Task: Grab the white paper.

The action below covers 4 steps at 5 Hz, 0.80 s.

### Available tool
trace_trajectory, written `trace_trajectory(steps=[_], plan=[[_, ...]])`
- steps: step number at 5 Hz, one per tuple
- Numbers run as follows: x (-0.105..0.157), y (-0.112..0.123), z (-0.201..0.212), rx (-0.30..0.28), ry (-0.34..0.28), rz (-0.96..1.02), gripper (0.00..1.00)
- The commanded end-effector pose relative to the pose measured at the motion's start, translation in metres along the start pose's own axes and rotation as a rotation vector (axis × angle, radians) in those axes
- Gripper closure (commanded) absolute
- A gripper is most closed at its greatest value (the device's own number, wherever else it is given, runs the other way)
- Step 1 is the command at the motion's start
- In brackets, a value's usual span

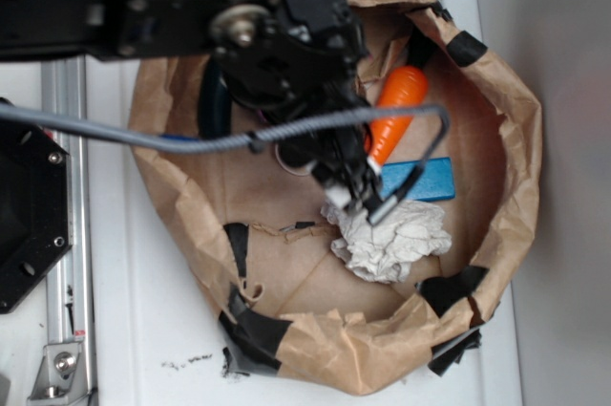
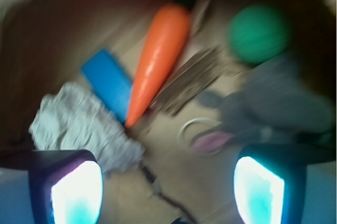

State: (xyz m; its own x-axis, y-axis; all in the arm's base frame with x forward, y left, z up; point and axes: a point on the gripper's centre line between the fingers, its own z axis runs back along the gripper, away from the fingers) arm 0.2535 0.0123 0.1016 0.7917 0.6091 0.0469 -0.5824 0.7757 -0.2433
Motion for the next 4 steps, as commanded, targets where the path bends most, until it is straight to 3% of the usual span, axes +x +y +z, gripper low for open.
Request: trace_trajectory(steps=[1,2,3,4], plan=[[0.008,-0.045,-0.01,-0.053,-0.055,-0.081,0.0],[0.004,-0.068,-0.033,-0.066,-0.03,-0.147,0.0],[-0.007,-0.082,-0.061,-0.001,-0.065,-0.214,0.0],[0.006,-0.086,-0.087,0.062,-0.084,-0.211,0.06]])
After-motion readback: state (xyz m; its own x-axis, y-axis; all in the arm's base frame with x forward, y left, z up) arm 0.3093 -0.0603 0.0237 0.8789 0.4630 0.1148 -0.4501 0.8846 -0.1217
